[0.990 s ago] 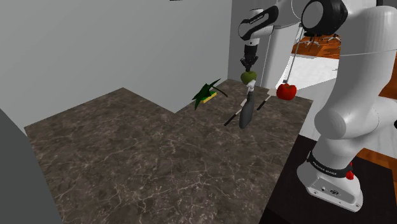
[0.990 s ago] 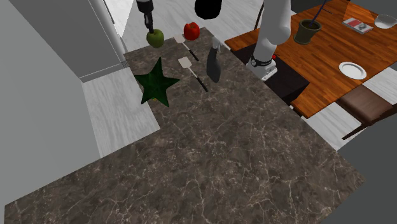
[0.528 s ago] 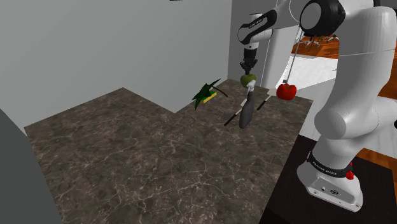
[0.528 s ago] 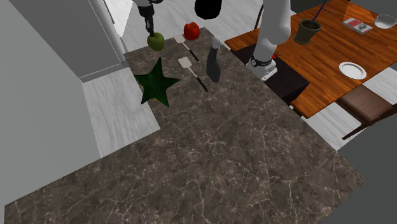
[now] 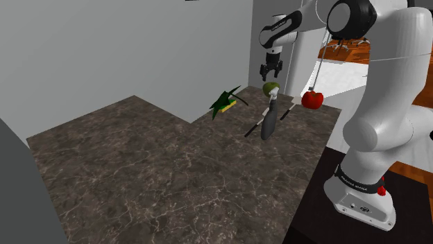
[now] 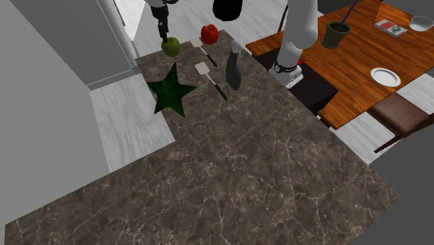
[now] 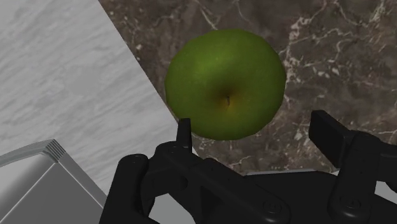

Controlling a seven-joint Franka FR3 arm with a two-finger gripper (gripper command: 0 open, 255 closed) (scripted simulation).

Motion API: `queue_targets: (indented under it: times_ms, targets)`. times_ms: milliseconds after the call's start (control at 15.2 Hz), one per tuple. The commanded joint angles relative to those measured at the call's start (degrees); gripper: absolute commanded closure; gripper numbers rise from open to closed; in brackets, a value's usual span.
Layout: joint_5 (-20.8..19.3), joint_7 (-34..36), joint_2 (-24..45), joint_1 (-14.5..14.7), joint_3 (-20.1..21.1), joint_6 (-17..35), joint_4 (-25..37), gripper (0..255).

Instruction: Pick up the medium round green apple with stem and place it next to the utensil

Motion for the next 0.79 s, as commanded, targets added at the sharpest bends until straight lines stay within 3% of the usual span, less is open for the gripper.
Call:
queue_targets:
  times_ms: [0, 264, 726]
  targets:
    - [0.00, 0.00, 0.00, 0.00, 0.00, 0.00, 0.00, 0]
    - [-0.04, 0.02, -2.18, 0.11, 0.02, -6.42, 4.24, 0]
    - [-0.04, 0.02, -2.18, 0.11, 0.02, -6.42, 4.24, 0]
